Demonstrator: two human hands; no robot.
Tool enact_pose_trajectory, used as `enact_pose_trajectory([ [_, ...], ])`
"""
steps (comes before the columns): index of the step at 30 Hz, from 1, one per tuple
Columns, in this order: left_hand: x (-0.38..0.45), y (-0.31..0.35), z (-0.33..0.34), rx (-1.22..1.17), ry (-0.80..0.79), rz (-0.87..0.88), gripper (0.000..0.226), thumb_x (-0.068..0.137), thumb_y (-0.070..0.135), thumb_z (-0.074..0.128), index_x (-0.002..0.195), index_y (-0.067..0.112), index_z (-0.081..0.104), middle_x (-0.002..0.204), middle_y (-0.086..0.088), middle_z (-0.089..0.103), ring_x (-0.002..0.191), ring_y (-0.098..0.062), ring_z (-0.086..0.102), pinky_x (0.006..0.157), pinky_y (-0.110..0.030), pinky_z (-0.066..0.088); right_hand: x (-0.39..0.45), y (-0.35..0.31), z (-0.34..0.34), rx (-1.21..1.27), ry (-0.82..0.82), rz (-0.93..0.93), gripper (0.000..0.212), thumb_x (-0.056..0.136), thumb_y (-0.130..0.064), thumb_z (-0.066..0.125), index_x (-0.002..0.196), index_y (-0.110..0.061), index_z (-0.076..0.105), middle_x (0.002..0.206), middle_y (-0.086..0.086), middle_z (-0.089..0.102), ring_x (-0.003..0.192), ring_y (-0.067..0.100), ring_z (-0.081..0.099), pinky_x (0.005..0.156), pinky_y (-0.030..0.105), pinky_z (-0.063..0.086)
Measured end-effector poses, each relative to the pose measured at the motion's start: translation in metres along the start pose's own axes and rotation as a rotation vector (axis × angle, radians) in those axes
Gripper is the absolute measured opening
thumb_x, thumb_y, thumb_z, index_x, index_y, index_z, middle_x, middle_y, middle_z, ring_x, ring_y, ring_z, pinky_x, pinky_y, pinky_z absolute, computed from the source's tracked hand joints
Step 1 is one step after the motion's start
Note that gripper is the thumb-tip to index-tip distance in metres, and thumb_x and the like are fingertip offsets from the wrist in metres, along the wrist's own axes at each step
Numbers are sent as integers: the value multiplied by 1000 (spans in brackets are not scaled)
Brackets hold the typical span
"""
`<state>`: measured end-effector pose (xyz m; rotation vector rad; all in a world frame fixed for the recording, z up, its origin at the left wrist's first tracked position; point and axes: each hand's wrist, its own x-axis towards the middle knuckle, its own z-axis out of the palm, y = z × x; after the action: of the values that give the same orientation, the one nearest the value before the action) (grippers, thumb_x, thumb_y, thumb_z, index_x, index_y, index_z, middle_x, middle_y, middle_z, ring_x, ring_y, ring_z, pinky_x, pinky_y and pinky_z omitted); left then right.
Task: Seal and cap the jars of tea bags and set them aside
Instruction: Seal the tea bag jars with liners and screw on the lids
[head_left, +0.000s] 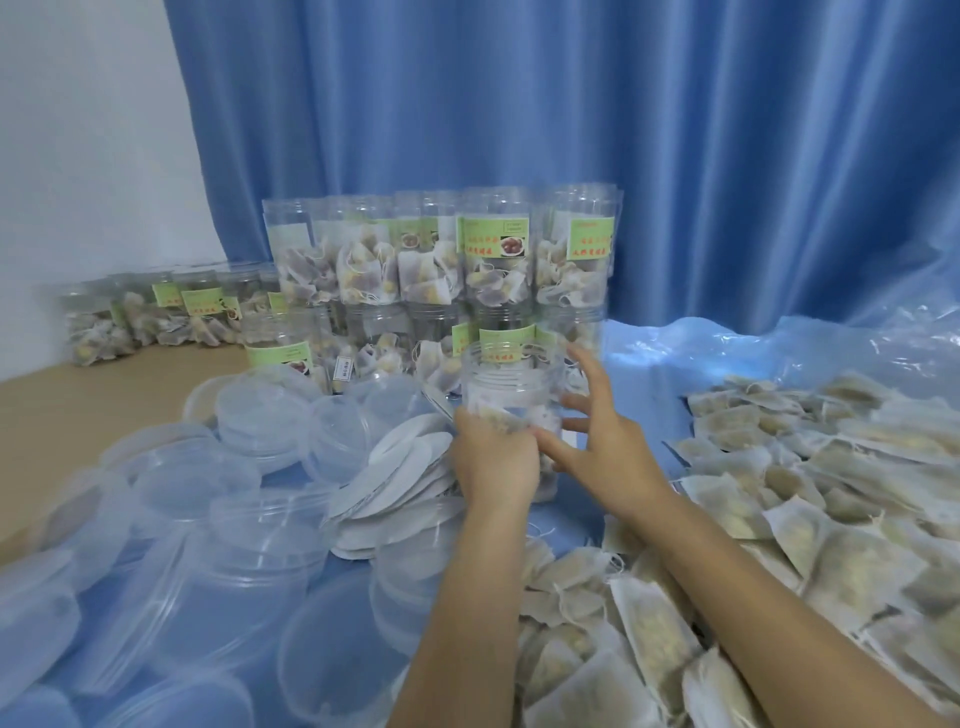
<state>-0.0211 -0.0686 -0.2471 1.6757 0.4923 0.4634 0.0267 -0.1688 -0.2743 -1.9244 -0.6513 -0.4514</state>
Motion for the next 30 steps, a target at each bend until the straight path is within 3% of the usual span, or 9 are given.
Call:
enact_pose_trajectory([
  [3,-2,3,-9,83,1,4,41,85,11,53,125,8,43,118,-16,58,106,-34,57,80,-35,48,0,4,-1,-2,2,81,77,73,-48,72,132,-39,23,130,-3,55,103,10,61,83,17,43],
  [7,-3,23,-34,208,-165,51,25,77,19,54,100,15,44,101,-23,65,96,-38,63,84,-42,52,6,-5,-9,-329,-15,150,38,73,-51,71,80,-24,45,84,-8,58,77,13,56,62,23,39],
  [10,1,30,-48,212,-188,92,31,74,20,59,104,14,55,106,-14,61,104,-34,62,94,-43,50,5,-21,-16,-457,-355,144,30,73,-52,71,59,-28,59,63,-15,61,65,1,54,58,21,40],
  [13,6,27,-53,249,-144,120,24,81,12,57,105,11,61,105,-9,63,107,-33,61,95,-43,49,-2,-37,-14,-377,-806,153,12,72,-45,75,76,-35,74,74,-22,69,72,-7,60,74,20,51],
  [16,8,23,-56,246,-141,103,15,82,12,57,95,15,63,95,-2,61,106,-30,61,96,-41,49,-9,-36,-6,-508,-944,177,29,68,-47,78,93,-34,73,78,-23,65,81,-2,61,79,22,52],
  [20,9,21,-59,225,-132,110,23,83,12,56,104,16,64,102,-4,61,101,-28,63,95,-40,49,-12,-31,4,-529,-884,132,27,70,-37,78,95,-32,71,75,-22,58,73,-4,56,64,11,45],
  [24,11,21,-63,148,-86,124,18,83,9,54,96,19,63,94,-5,63,90,-26,63,90,-37,52,-4,-35,0,-740,-742,16,19,80,-30,70,99,-27,71,99,-6,65,95,15,60,82,32,51],
  [27,13,23,-65,96,-24,145,20,82,6,51,93,19,62,85,-3,62,81,-24,57,85,-36,50,4,-36,-12,-746,-476,-144,19,87,-31,63,104,-25,69,103,-6,61,102,12,52,84,33,47],
  [30,14,22,-65,54,20,169,23,84,4,48,90,20,62,84,-1,62,75,-19,57,78,-31,49,7,-49,-16,-332,-40,-206,11,85,-31,67,95,-32,66,81,-16,59,83,-2,46,73,14,39],
])
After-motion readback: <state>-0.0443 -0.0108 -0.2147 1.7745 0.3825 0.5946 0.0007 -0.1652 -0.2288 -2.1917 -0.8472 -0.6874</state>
